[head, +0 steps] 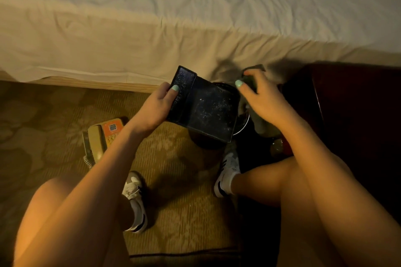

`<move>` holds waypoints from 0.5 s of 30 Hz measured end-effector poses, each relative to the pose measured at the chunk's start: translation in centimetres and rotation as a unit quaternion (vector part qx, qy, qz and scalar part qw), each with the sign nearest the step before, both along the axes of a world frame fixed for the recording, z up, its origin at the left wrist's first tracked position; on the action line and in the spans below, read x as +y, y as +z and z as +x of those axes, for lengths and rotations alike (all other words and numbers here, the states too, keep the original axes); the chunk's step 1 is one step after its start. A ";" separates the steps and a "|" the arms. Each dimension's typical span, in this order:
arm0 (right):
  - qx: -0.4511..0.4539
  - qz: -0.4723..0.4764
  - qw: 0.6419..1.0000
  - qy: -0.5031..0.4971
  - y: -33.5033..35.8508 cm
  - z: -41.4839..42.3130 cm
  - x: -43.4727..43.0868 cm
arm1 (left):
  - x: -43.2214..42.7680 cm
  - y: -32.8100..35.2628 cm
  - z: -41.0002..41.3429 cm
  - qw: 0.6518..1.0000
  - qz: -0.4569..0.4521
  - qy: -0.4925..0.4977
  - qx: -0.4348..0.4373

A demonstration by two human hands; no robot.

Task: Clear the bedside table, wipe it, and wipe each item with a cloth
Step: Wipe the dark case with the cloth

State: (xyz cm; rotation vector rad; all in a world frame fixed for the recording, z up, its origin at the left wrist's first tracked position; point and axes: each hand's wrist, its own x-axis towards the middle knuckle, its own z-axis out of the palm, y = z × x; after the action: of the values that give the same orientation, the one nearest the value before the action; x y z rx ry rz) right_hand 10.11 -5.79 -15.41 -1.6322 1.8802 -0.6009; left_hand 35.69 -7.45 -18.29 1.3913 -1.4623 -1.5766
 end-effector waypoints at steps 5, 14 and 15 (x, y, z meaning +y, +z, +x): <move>-0.041 -0.038 0.995 0.084 -0.4 3.6 1.1 | 1.0 0.2 -1.4 0.998 -0.017 0.057 -0.009; 0.161 -0.186 0.966 0.073 -1.0 5.7 0.0 | 1.7 0.8 -2.7 0.994 0.009 0.092 0.056; 0.195 -0.167 0.961 0.098 -1.2 5.8 0.0 | 1.6 1.0 -2.6 0.992 0.013 0.104 0.071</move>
State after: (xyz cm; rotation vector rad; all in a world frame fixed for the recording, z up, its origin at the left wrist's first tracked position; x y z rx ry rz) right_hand 15.89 -5.78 -16.65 -2.2666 1.9226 -0.5650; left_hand 33.09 -5.81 -17.30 1.3691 -1.1773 -1.5330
